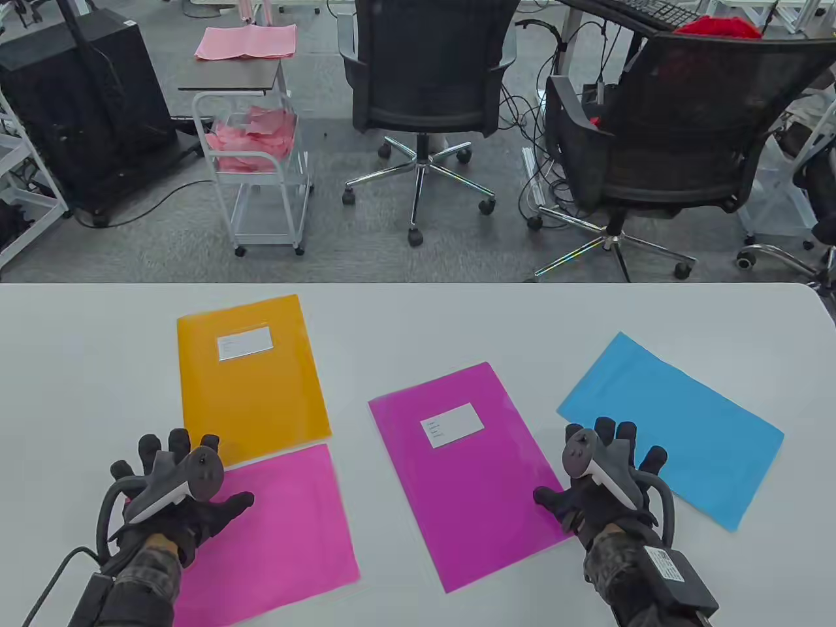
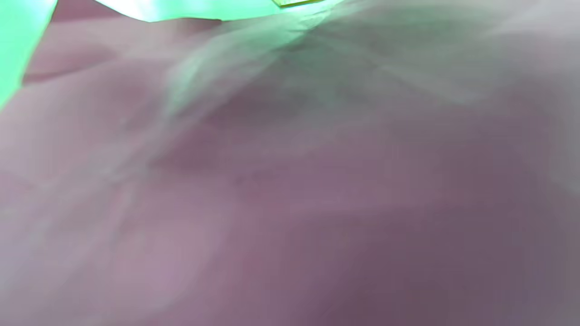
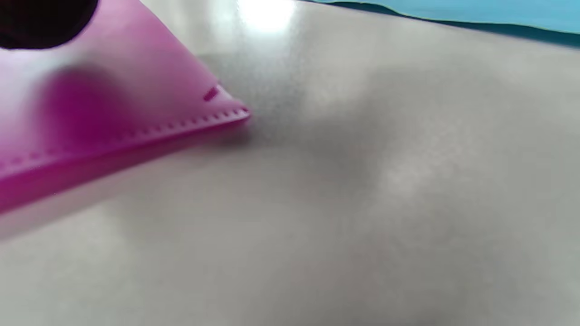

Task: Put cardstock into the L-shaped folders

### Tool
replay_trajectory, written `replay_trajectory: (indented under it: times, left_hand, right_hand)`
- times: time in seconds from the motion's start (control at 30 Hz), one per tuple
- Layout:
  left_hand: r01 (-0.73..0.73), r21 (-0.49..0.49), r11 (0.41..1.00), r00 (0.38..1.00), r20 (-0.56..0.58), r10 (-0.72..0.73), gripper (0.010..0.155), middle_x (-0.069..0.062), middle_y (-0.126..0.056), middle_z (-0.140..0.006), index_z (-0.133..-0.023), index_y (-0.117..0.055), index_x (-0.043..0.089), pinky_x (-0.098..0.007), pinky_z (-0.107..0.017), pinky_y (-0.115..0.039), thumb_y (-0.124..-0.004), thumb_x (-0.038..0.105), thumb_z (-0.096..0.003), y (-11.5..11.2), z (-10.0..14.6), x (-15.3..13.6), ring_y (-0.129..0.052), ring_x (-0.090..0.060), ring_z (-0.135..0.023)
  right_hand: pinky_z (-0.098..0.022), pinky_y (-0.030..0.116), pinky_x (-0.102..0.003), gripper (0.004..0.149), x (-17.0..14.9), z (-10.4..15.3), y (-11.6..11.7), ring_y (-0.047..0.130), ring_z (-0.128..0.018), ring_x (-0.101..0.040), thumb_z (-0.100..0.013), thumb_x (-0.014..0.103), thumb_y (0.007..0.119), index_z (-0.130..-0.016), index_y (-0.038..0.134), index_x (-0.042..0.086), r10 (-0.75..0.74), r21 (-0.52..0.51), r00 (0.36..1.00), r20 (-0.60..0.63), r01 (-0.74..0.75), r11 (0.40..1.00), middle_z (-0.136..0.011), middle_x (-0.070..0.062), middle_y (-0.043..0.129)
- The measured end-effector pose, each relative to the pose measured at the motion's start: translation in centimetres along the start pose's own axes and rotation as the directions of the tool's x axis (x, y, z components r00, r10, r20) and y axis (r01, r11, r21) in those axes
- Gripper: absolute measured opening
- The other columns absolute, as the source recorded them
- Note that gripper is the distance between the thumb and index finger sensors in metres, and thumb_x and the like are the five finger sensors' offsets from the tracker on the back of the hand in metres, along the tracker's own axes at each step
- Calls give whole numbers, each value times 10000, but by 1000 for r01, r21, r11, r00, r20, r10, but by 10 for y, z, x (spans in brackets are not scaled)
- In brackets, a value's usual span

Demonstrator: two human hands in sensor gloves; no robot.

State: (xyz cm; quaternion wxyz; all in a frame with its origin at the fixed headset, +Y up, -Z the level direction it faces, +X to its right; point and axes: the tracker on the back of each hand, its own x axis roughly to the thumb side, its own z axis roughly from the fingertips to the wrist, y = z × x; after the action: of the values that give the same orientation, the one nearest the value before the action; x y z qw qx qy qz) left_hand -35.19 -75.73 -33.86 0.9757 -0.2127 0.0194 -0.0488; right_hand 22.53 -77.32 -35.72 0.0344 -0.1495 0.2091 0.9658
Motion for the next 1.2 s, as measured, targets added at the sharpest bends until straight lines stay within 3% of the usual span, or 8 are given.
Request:
replay_trajectory:
  times: [0.47, 0.6, 0.67, 0.77, 0.87, 0.97, 1.03, 1.2]
  left_hand:
    - [9, -2, 1000, 1000, -16, -9, 1038, -201, 90, -1105, -1055, 53, 282, -867, -506, -130, -411, 934, -394, 0, -2, -3, 23, -639, -968]
    - [-15, 31, 999, 1000, -6, 15, 1039, -203, 88, -1104, -1054, 52, 282, -866, -508, -130, -421, 929, -394, 8, 2, 0, 21, -641, -968]
    - [-24, 44, 999, 1000, 4, 24, 1039, -202, 90, -1105, -1054, 56, 281, -866, -508, -130, -419, 929, -396, 12, 3, 1, 22, -641, -968]
    - [-42, 57, 997, 999, 12, 41, 1039, -204, 85, -1106, -1055, 53, 282, -866, -508, -131, -424, 927, -395, 15, 4, 2, 14, -642, -971]
    - [-62, 50, 997, 998, 22, 61, 1037, -207, 83, -1107, -1055, 54, 280, -864, -509, -131, -422, 926, -398, 16, 4, 2, 14, -643, -970]
    - [-89, 64, 994, 996, 36, 87, 1036, -209, 74, -1111, -1055, 54, 279, -863, -511, -130, -427, 922, -399, 18, 5, 4, 9, -642, -971]
    - [-88, 67, 994, 995, 45, 85, 1034, -209, 72, -1112, -1054, 54, 279, -862, -511, -131, -429, 919, -401, 20, 6, 6, 10, -642, -971]
    - [-95, 86, 992, 994, 65, 90, 1024, -210, 53, -1117, -1058, 41, 279, -856, -518, -132, -442, 906, -409, 21, 7, 10, -7, -640, -977]
  right_hand:
    - [-665, 32, -717, 1043, 15, 9, -1, -144, -936, -348, -265, 829, 665, -860, -94, 432, 74, -33, 997, 9, -74, 997, -1017, -33, -179]
    - [-667, 271, -756, 1087, 24, 20, -2, 82, -962, -459, -251, 867, 632, -893, -72, 343, 61, 1, 998, -12, -61, 998, -1050, -166, -18]
    - [-655, 421, -754, 1139, 28, 24, 3, 230, -949, -515, -245, 871, 659, -902, -61, 282, -6, 118, 997, -80, 15, 993, -1040, -252, 85]
    - [-624, 568, -715, 1189, 32, 23, 7, 401, -919, -534, -232, 870, 678, -916, -7, 180, -27, 191, 990, -138, 54, 980, -1011, -323, 248]
    - [-602, 619, -695, 1208, 43, 24, 10, 401, -884, -566, -224, 866, 692, -916, 35, 127, -65, 187, 981, -180, 99, 977, -990, -345, 245]
    - [-579, 667, -666, 1236, 56, 22, 17, 418, -859, -589, -200, 811, 754, -908, 69, 65, 35, 244, 980, -198, 15, 970, -951, -385, 240]
    - [-535, 746, -587, 1215, 62, 24, 11, 597, -769, -565, -194, 753, 781, -903, 136, 5, 47, 168, 978, -203, -12, 986, -900, -396, 399]
    - [-404, 827, -508, 1124, 71, 28, 9, 807, -587, -494, -192, 629, 829, -889, 260, -45, 32, 103, 975, -221, -9, 995, -784, -338, 652]
